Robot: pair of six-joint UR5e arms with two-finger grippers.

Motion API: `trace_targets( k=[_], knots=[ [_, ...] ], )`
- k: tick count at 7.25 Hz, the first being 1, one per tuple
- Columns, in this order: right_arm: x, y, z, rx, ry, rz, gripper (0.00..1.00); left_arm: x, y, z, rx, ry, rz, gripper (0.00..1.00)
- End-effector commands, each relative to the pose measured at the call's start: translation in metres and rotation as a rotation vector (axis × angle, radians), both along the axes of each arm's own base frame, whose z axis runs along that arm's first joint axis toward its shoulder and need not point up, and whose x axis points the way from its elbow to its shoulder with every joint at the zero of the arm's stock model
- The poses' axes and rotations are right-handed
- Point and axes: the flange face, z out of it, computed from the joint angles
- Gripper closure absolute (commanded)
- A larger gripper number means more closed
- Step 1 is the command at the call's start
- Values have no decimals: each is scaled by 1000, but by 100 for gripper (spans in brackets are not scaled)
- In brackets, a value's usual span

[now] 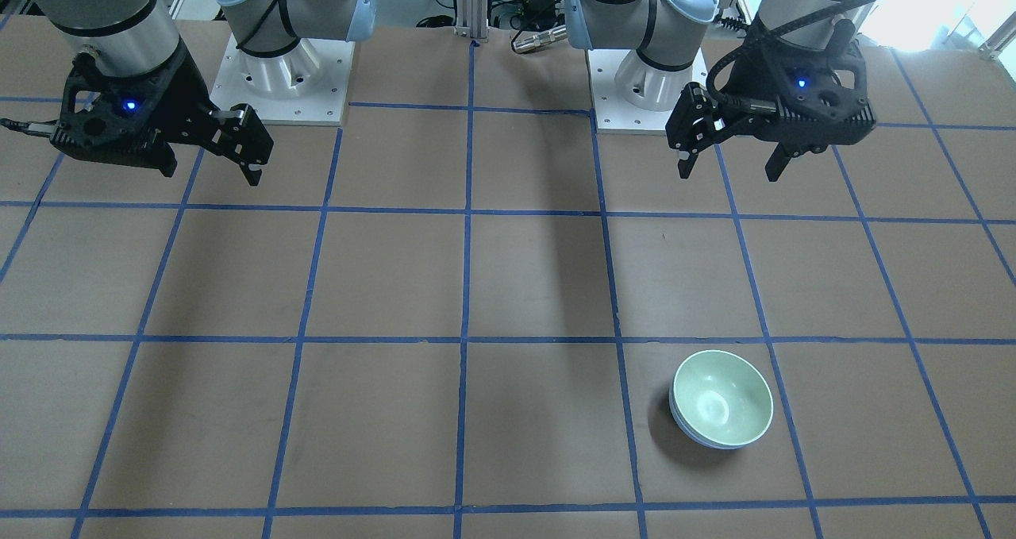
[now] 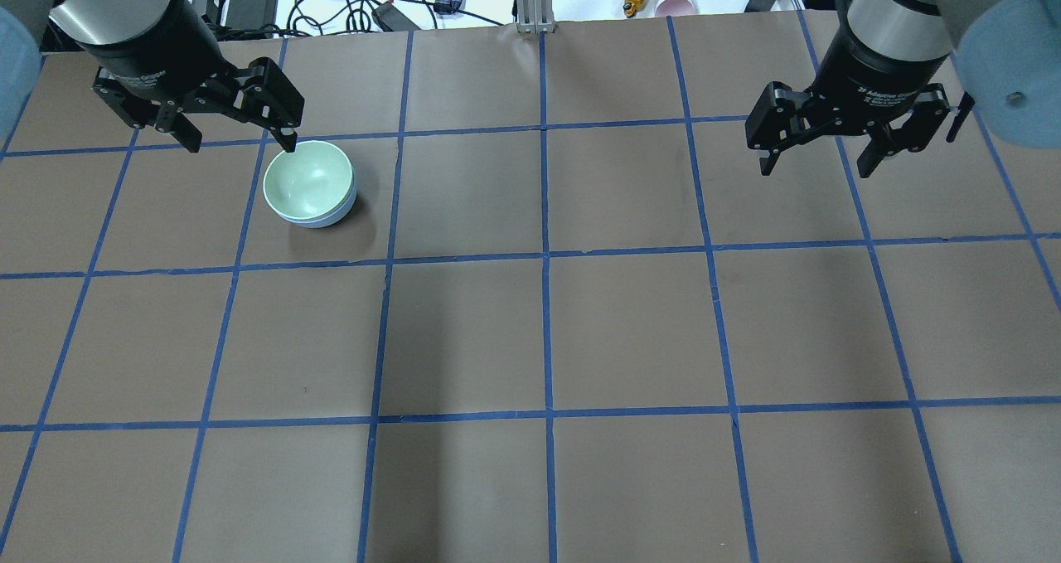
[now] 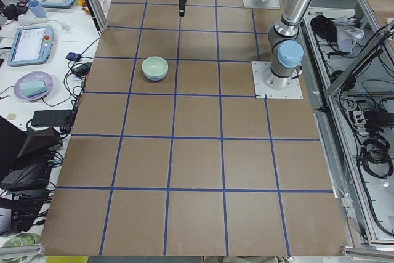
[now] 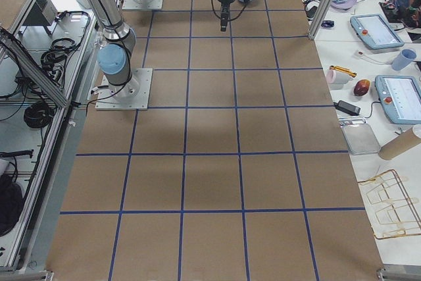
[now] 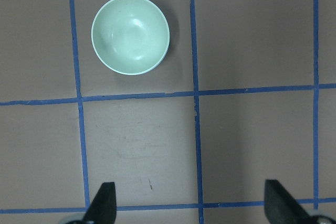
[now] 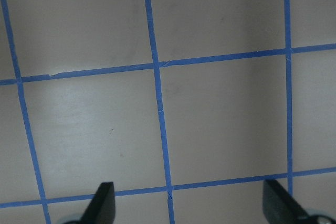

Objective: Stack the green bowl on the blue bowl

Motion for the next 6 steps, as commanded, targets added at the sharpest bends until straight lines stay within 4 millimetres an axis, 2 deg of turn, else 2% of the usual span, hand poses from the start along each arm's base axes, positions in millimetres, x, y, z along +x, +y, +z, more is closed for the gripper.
trace_targets(
  k=[1, 6],
  knots=[
    [0, 0, 0, 0, 0, 0, 0, 3, -1, 7, -3, 2, 7, 0],
    [0, 0, 0, 0, 0, 0, 0, 3, -5, 9, -2, 0, 5, 0]
  ],
)
